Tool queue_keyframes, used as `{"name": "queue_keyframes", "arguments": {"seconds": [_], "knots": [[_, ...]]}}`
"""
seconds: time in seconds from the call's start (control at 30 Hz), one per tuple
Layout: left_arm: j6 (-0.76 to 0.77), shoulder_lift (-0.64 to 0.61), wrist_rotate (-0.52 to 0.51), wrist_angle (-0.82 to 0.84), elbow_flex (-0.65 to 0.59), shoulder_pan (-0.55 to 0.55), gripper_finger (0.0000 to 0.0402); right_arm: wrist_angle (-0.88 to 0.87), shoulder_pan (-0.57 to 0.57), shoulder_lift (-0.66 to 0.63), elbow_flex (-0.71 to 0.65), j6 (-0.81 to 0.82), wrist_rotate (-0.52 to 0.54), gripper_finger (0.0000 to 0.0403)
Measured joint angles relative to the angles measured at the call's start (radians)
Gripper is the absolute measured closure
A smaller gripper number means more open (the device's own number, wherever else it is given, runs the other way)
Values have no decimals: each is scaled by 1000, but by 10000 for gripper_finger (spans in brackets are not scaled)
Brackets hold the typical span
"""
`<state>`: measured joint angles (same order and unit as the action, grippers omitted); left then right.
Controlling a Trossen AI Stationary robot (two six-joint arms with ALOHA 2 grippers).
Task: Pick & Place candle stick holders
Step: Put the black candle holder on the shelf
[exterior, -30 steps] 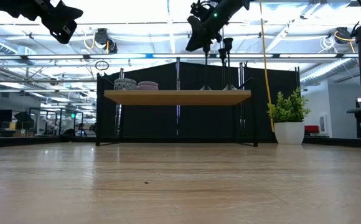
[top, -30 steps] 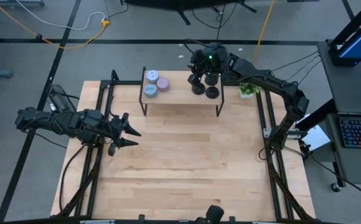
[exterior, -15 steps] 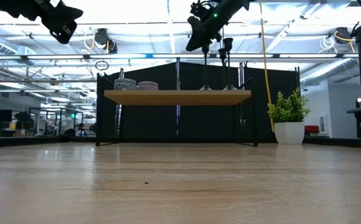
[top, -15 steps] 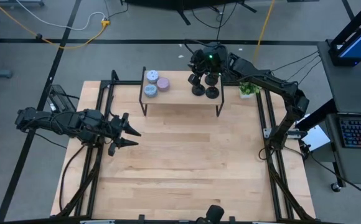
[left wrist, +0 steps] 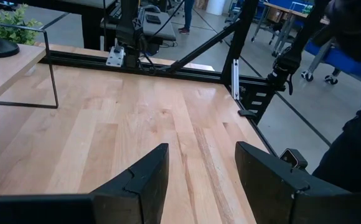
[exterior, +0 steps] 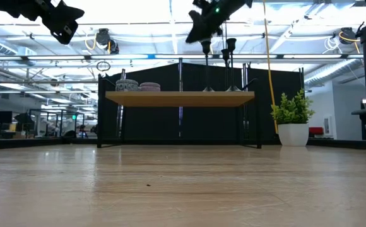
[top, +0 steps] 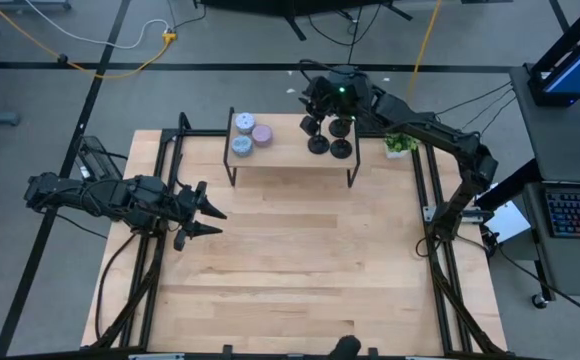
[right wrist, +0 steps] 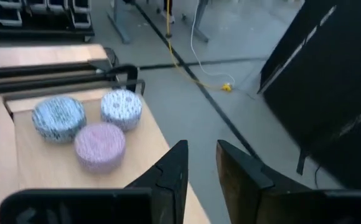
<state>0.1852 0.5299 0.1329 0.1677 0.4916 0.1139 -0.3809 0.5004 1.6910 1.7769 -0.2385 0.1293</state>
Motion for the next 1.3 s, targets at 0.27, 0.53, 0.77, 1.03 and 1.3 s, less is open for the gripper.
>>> {"name": "queue_keyframes", "arguments": {"seconds": [0.27, 0.53, 0.77, 1.03, 1.3], "knots": [[-7, 0, 0, 0, 0, 0, 213, 45, -106, -149, 1, -129, 52, 344], [-8, 0, 0, 0, 0, 0, 213, -174, -204, -277, -83, 26, -76, 386], [-8, 0, 0, -1, 0, 0, 213, -140, -329, -313, -348, 122, -34, 402], [-7, 0, 0, -2, 0, 0, 213, 81, -368, -302, -604, 141, 331, 402], [-34, 0, -1, -7, 0, 0, 213, 203, -363, -300, -707, 182, 393, 403]]}}
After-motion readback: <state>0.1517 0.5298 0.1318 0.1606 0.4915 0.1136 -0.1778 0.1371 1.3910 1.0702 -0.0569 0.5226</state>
